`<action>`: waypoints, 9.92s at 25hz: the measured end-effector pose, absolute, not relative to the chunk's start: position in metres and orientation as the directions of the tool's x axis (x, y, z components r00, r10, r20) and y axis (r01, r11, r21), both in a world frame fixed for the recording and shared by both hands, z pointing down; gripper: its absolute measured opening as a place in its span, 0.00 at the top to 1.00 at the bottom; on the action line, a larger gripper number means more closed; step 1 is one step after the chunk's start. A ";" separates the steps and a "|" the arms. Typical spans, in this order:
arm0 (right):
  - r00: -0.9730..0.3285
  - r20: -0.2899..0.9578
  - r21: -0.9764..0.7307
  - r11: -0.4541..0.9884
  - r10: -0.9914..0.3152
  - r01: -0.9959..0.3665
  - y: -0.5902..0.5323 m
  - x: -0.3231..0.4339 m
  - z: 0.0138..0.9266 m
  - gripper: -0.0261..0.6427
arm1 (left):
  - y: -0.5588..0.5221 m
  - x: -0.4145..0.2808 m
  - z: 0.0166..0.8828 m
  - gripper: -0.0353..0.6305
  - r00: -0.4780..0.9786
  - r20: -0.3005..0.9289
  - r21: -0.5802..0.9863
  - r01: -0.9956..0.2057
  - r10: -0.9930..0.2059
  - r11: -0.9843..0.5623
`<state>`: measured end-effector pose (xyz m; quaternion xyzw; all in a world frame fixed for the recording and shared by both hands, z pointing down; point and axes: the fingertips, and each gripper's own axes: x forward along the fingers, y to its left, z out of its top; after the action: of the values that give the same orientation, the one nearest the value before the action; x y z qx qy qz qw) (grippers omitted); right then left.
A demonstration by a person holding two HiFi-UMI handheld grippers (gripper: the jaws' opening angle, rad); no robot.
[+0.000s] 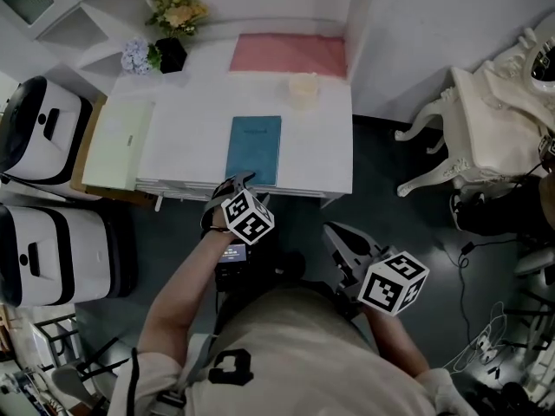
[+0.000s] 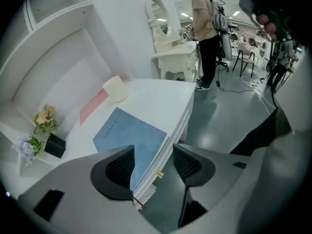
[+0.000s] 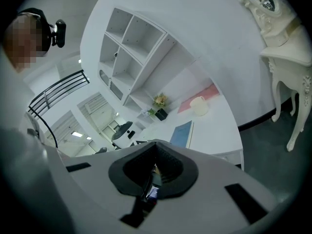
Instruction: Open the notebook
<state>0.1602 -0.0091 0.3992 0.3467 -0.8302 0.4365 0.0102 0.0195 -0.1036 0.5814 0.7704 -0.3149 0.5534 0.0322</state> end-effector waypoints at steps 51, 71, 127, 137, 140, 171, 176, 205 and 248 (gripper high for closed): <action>-0.736 0.436 -0.693 0.329 -0.518 -0.642 -0.019 0.120 0.419 0.94 | -0.121 0.005 0.606 0.61 0.223 0.846 -0.359 -0.434 -0.484 -0.827; -0.740 0.430 -0.697 0.330 -0.517 -0.636 -0.022 0.120 0.421 0.94 | -0.122 0.000 0.568 0.74 0.326 0.746 -0.326 -0.582 -0.581 -0.745; -0.768 0.427 -0.694 0.371 -0.478 -0.617 -0.021 0.116 0.419 0.94 | -0.136 -0.091 0.517 0.92 0.314 0.577 0.179 -0.949 -0.754 -0.258; -0.775 0.435 -0.694 0.378 -0.458 -0.613 -0.022 0.110 0.420 0.94 | -0.134 -0.115 0.518 0.92 0.274 0.577 0.204 -0.961 -0.769 -0.189; -0.776 0.437 -0.692 0.382 -0.455 -0.613 -0.022 0.108 0.420 0.94 | -0.133 -0.123 0.521 0.92 0.265 0.578 0.224 -0.961 -0.771 -0.163; -0.795 0.461 -0.694 0.398 -0.394 -0.600 -0.042 0.078 0.428 0.94 | -0.128 -0.180 0.570 0.91 0.215 0.637 0.379 -0.923 -0.740 0.058; -0.797 0.467 -0.691 0.405 -0.382 -0.599 -0.048 0.073 0.430 0.94 | -0.128 -0.182 0.581 0.91 0.204 0.665 0.351 -0.934 -0.718 0.060; -0.736 0.574 -0.591 0.439 -0.359 -0.676 -0.091 0.042 0.476 0.94 | -0.140 -0.194 0.610 0.82 0.066 0.800 -0.001 -0.994 -0.596 -0.112; -0.764 0.593 -0.723 0.250 -0.253 -0.644 -0.090 -0.003 0.557 0.84 | -0.126 -0.195 0.603 0.70 0.083 0.803 -0.247 -0.855 -0.590 -0.456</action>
<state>-0.0032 -0.0900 0.5566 0.2915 -0.7695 0.5385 0.1814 -0.1955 -0.1257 0.6034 0.7213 -0.5007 0.4560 0.1454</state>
